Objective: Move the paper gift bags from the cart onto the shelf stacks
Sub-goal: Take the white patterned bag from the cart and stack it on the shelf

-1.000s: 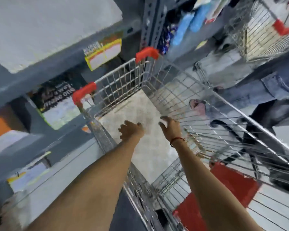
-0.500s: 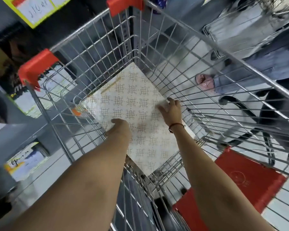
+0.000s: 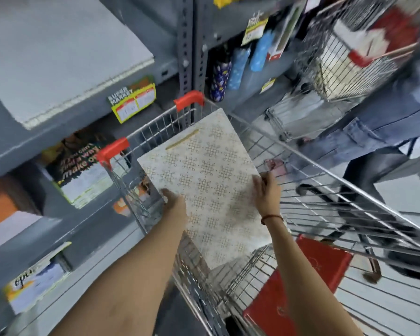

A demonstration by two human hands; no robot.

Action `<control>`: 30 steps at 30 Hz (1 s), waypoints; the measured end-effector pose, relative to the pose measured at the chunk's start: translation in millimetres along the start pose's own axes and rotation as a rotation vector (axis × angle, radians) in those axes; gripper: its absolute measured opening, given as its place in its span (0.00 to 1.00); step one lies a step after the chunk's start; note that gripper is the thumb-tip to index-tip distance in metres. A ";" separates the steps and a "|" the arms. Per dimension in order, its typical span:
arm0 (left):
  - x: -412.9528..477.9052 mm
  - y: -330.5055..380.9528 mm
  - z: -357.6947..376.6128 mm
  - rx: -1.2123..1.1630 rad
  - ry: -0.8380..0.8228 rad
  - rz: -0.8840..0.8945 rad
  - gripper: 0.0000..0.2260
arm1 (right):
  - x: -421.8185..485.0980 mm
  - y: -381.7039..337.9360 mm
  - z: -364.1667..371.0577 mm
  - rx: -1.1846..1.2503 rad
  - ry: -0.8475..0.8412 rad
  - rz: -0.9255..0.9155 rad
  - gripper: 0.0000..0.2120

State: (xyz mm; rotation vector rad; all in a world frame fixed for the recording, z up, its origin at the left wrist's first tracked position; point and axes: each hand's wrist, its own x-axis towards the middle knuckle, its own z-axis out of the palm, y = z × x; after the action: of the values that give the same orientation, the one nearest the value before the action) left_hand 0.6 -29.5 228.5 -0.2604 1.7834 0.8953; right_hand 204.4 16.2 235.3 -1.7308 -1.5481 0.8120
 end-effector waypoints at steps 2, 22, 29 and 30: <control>-25.2 16.3 -6.1 -0.050 -0.075 0.017 0.34 | 2.7 -19.9 -12.8 0.031 0.048 -0.025 0.07; -159.4 158.8 -198.6 -0.117 -0.247 0.939 0.07 | 3.0 -258.8 -21.7 0.494 0.151 -0.282 0.07; -152.0 163.7 -219.7 -0.162 -0.135 0.981 0.08 | 1.0 -285.9 30.0 0.652 0.071 -0.161 0.07; -152.5 163.1 -221.5 -0.164 -0.126 0.977 0.11 | 0.0 -291.3 38.7 0.693 0.055 -0.139 0.06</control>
State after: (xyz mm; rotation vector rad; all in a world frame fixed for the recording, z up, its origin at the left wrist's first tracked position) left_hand -189.4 -103.3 468.0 0.6157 1.6914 1.6891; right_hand 4.5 40.4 449.4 -1.1154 -1.1398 1.0588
